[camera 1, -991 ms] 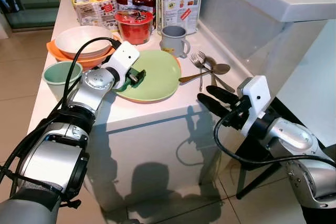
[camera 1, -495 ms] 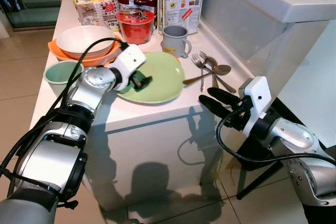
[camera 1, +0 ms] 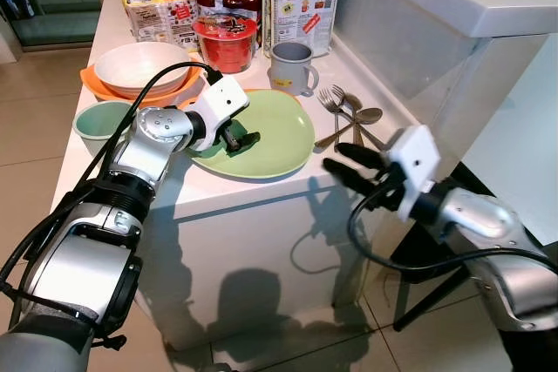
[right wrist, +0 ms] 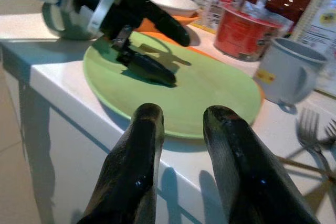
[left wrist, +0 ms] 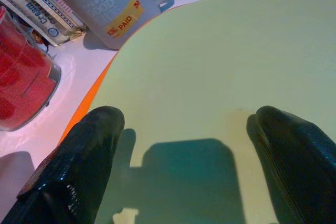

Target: Setting the table

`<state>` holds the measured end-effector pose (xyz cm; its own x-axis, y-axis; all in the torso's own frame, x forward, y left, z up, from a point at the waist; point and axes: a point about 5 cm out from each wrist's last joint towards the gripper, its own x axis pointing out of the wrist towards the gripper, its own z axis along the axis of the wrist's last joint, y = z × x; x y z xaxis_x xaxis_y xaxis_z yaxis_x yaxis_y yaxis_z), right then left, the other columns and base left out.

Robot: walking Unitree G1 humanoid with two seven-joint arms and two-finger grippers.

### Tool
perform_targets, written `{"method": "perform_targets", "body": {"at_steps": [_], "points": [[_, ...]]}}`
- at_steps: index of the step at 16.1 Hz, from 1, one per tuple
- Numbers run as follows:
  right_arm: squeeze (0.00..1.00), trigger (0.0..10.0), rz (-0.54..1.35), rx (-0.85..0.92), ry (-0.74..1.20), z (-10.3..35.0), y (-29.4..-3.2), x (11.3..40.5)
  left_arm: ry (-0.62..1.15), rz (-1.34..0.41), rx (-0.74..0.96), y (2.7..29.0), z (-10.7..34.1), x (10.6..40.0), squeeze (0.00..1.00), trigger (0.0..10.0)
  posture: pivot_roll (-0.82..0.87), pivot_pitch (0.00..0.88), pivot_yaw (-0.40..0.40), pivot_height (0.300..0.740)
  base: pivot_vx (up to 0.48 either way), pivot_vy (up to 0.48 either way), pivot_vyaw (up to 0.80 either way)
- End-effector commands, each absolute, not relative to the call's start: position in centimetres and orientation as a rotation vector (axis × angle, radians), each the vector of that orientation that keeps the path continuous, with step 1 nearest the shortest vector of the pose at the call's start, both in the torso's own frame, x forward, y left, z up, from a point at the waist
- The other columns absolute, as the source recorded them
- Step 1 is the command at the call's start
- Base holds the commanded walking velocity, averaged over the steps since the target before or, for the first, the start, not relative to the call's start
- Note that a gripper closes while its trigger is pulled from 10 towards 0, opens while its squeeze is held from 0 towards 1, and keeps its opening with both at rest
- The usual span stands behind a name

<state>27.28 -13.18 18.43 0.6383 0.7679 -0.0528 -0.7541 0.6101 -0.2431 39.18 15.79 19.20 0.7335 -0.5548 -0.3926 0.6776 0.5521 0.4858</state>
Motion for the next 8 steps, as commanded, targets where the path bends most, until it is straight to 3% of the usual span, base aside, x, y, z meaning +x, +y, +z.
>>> {"method": "perform_targets", "body": {"at_steps": [1, 2, 5, 8], "points": [[0.69, 10.0, 0.902, -0.291, -0.093, 18.9, -12.9, 27.4, 0.246, -0.764, 0.681, 15.8, 18.5, 38.9, 0.00, 10.0, 0.03, 0.000, -0.042, 0.740, 0.000, 0.000, 0.00], [1.00, 10.0, 0.941, -0.405, -0.132, 18.9, -12.4, 27.4, 0.246, -0.763, 0.682, 15.8, 18.5, 38.9, 0.00, 10.0, 0.03, 0.000, -0.041, 0.740, 0.000, 0.000, 0.00], [1.00, 10.0, 1.124, -0.580, -0.173, 18.0, -11.0, 26.7, 0.247, -0.761, 0.683, 15.7, 18.6, 38.9, 0.00, 10.0, 0.03, 0.000, -0.040, 0.740, 0.000, 0.000, 0.00], [1.00, 10.0, 1.151, -0.714, -0.202, 17.5, -10.2, 27.4, 0.248, -0.757, 0.690, 15.8, 18.5, 38.9, 0.00, 10.0, 0.03, 0.000, -0.036, 0.740, 0.000, 0.000, 0.00]]}}
